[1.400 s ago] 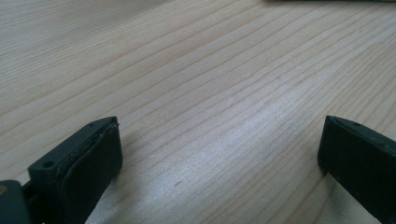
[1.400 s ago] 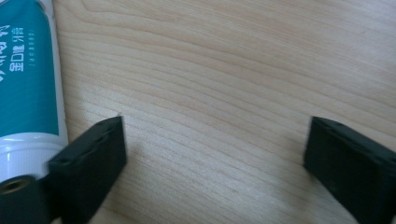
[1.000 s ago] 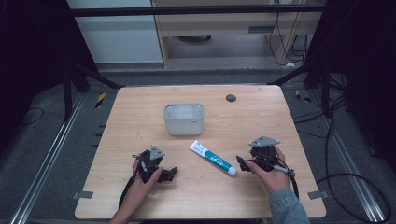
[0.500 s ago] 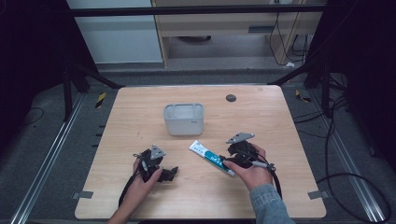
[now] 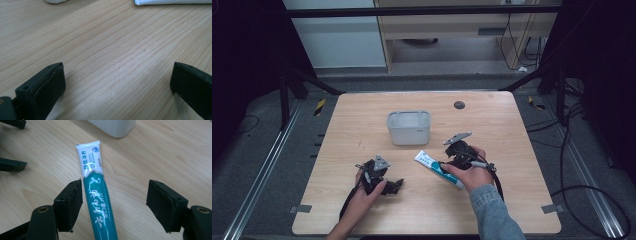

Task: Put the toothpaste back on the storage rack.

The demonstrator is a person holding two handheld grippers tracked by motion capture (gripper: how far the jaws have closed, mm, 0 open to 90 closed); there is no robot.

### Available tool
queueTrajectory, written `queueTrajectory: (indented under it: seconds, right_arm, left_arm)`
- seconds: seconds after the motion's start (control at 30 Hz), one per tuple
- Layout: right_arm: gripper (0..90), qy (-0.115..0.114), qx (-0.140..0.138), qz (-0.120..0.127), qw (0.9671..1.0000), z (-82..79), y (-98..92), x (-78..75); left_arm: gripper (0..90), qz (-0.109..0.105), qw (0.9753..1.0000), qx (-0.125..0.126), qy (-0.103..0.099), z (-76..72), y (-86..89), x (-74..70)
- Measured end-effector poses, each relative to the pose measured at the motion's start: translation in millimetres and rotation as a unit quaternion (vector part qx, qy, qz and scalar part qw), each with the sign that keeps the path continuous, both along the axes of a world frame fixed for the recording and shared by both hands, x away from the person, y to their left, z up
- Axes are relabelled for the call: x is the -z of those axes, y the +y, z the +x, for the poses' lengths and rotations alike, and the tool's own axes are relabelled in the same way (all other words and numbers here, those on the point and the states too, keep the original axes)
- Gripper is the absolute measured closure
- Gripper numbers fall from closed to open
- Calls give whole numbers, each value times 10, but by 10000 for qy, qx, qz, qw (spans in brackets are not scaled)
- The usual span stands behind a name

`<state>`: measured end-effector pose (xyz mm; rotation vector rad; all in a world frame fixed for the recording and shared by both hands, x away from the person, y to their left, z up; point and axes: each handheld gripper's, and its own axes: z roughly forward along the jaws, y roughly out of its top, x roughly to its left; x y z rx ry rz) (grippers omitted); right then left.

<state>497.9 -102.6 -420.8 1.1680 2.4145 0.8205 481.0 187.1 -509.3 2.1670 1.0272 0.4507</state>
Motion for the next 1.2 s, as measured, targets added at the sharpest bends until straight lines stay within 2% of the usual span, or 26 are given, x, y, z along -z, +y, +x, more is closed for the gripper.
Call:
queueTrajectory:
  seconds: [0.3,0.33,0.47,0.9,1.1,1.2]
  right_arm:
    - [258,161,-115,-47,9998,47,119,2]
    - [258,205,-202,-165,9994,62,160,8]
    - [271,248,-243,-218,9992,91,210,-5]
    - [359,434,-423,-299,9977,140,345,5]
    - [463,493,-570,-369,9965,173,422,3]
    - [466,573,-603,-418,9957,202,461,9]
  left_arm:
    - [0,3,10000,19,1,-2,3,0]
    - [0,3,10000,25,2,-1,3,0]
    - [0,0,10000,26,1,0,3,0]
    - [0,-18,10000,15,-3,-1,1,2]
    - [0,-13,10000,17,-4,-1,1,1]
    - [0,-12,10000,18,-3,-1,2,1]
